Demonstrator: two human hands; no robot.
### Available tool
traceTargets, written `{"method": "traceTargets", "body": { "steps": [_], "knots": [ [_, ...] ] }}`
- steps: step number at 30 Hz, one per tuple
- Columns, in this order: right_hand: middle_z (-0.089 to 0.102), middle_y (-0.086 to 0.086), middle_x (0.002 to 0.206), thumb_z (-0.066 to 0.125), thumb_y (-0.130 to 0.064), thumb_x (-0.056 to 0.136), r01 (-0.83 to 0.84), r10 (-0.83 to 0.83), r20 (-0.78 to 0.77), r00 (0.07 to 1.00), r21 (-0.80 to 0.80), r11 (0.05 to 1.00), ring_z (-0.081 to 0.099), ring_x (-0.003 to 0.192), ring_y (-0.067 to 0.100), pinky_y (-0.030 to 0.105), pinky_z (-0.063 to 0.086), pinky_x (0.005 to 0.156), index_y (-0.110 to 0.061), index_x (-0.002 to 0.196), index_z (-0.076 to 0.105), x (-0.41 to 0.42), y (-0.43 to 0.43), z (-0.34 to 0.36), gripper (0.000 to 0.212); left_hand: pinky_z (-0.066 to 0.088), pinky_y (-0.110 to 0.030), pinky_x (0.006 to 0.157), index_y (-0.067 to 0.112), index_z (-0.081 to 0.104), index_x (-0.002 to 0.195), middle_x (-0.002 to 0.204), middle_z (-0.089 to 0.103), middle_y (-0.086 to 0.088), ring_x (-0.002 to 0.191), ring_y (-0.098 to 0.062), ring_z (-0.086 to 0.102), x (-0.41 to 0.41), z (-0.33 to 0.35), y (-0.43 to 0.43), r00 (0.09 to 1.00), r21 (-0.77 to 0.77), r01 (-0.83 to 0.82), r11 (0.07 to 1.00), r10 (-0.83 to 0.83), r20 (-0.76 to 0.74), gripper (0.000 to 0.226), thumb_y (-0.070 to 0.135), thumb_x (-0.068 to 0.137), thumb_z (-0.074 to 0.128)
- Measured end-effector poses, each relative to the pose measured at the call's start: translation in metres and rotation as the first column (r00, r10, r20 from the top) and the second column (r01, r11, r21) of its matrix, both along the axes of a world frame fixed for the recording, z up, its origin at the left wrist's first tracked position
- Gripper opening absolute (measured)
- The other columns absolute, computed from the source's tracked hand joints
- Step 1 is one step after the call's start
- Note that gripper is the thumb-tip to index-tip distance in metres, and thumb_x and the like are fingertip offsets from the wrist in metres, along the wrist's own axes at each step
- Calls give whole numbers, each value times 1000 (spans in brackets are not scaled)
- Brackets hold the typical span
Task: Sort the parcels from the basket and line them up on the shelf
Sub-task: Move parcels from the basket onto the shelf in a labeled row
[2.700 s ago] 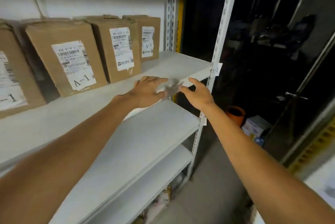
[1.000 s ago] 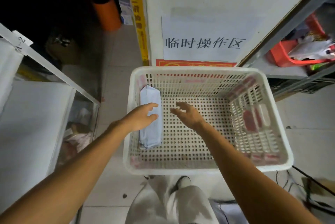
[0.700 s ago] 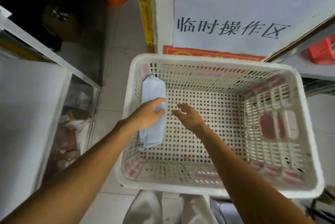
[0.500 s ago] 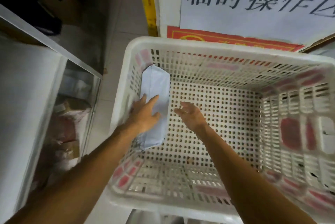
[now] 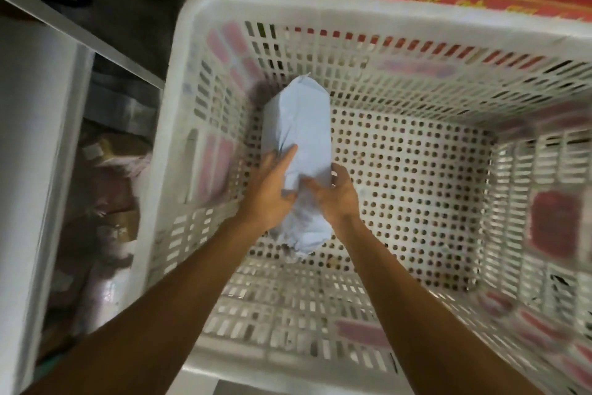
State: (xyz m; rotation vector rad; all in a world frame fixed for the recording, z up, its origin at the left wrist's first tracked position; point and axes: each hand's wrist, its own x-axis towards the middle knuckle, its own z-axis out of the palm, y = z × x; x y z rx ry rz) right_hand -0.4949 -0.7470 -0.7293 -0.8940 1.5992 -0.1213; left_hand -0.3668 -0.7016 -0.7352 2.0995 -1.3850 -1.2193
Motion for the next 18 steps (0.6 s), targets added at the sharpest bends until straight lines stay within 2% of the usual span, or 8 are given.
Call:
{"method": "traceTargets", "body": {
  "steps": [2,4,6,8,11,13,16,18],
  "knots": [
    [52,8,139,74,-35,84,-13,13,-24,1000,-21,1000,55,123,28,37,49,100,-17,146,33,-12,0,-1,76,49,-24,80,25,21,150,141,42,-5,90,-12,53,-10,-3,0,996,-28,-74,997,72,-52,90,15,80,76],
    [42,10,149,74,-37,83,-18,17,-28,999,-69,997,46,134,29,36,44,105,-19,150,25,-22,3,-2,84,52,-23,69,24,17,152,141,41,2,76,-14,56,-17,-8,-3,975,-13,-174,985,171,-144,99,16,76,80],
    [36,9,153,74,-42,81,-26,25,-13,1000,-84,996,38,139,27,36,38,109,-22,151,24,-28,4,-8,88,48,-15,84,12,30,149,141,36,1,93,-12,55,-19,-12,-5,983,-17,-138,990,135,-127,93,16,72,82],
    [34,6,154,76,-50,75,-72,72,-13,997,-65,995,35,141,25,35,34,110,-25,151,25,-27,2,-12,95,31,-5,101,9,38,145,141,32,-1,119,-3,39,-19,-16,-2,994,-55,-47,997,41,-98,86,19,72,83],
    [43,3,147,81,-63,60,-62,64,26,998,-40,997,42,136,24,34,40,107,-28,146,30,-24,-1,-17,106,19,-24,116,28,30,148,151,20,0,138,-7,19,-12,-18,2,997,10,52,999,-51,-55,78,37,80,68],
    [42,4,148,81,-52,68,-116,115,-13,993,-60,991,42,135,25,33,41,107,-25,145,31,-27,-1,-18,96,21,-32,116,37,29,147,155,12,5,138,-8,22,-6,-17,3,996,98,-19,995,28,-89,65,29,90,58],
    [42,4,148,80,-45,74,-151,147,-59,987,-72,986,45,133,24,24,43,98,-26,144,32,-36,1,-14,87,21,-24,107,39,19,150,160,8,3,134,-10,35,-5,-13,8,997,180,-30,983,42,-62,65,25,96,53],
    [49,6,141,78,-43,77,-184,177,-94,980,-82,979,54,122,26,24,48,90,-28,144,30,-38,9,-10,84,19,-27,108,33,6,153,161,5,-1,145,-18,18,-8,-9,17,997,268,54,962,-36,-72,71,28,98,51]
  ]
}}
